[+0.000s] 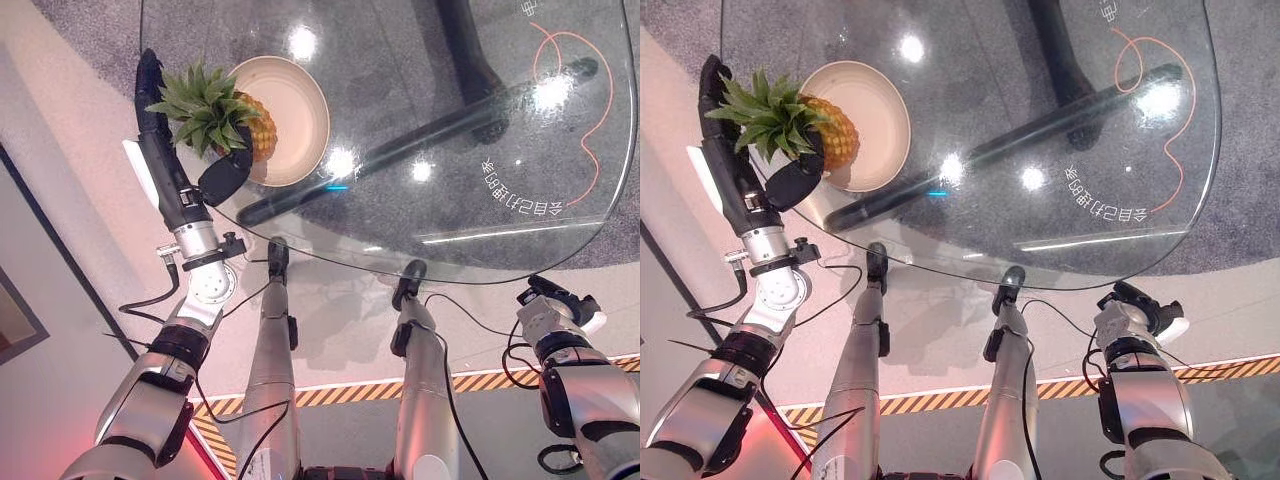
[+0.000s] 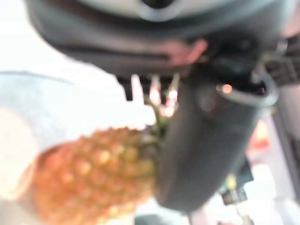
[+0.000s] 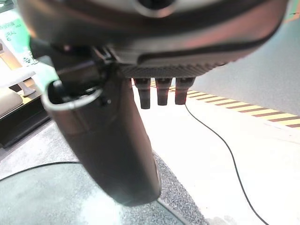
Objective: Pick up the fruit to the plate
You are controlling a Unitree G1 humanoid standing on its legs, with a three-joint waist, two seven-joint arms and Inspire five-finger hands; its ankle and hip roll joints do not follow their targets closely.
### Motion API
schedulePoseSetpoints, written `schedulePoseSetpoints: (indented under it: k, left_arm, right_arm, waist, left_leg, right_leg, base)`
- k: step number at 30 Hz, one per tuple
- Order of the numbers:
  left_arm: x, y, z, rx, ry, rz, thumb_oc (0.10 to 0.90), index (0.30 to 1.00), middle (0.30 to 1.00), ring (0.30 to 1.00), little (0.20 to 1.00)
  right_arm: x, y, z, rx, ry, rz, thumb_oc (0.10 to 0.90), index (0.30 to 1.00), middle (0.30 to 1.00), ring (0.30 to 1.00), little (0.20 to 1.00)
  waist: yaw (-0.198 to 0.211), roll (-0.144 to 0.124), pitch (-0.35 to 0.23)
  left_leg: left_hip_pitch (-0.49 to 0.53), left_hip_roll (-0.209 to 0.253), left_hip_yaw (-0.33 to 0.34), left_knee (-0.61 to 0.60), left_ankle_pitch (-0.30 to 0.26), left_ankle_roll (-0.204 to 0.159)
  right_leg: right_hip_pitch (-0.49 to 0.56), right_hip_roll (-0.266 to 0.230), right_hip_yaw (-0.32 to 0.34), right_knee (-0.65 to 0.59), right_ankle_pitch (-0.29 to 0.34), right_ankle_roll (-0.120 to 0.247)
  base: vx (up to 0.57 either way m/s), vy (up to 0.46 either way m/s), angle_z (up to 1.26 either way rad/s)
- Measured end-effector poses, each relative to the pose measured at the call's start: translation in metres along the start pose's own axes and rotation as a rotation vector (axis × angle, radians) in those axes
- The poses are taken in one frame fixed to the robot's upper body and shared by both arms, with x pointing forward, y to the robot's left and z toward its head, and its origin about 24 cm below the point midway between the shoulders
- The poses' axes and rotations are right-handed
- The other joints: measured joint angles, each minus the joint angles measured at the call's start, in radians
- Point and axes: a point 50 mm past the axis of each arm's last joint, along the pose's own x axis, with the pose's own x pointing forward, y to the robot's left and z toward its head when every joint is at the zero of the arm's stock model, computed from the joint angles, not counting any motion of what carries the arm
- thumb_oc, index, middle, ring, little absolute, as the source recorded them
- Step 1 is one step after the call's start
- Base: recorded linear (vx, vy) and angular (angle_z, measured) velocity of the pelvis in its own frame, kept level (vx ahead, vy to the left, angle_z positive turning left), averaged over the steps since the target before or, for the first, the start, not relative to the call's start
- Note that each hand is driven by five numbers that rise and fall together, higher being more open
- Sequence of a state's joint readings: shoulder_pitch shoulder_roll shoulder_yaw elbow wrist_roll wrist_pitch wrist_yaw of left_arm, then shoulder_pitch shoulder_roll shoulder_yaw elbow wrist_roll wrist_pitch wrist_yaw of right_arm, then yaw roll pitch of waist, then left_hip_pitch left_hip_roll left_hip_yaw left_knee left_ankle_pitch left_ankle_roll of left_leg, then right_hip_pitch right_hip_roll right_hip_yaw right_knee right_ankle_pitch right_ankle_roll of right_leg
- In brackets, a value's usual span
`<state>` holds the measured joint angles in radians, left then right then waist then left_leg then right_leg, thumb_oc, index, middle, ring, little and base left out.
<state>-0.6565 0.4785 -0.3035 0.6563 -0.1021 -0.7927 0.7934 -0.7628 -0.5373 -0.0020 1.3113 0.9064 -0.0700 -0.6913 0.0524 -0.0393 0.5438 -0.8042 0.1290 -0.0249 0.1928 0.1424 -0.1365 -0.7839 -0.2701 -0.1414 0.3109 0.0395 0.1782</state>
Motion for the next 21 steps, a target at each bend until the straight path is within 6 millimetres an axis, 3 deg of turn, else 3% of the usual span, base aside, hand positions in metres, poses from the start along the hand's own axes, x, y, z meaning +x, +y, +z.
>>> schedulePoseSetpoints:
  k: [21]
  left_arm:
    - [-0.0104, 0.0062, -0.0061, 0.023, 0.031, -0.002, 0.800, 0.900, 0.900, 0.900, 0.900]
  right_arm:
    - [0.0018, -0.0034, -0.0014, 0.013, 0.011, -0.017, 0.800, 0.900, 0.900, 0.900, 0.900]
  waist:
    - [0.008, 0.008, -0.001]
  left_leg:
    - [0.000, -0.007, -0.010, -0.002, 0.003, 0.001]
  right_leg:
    - [0.007, -0.008, -0.014, 0.000, -0.003, 0.002]
  base:
    - [0.00, 0.000, 0.00]
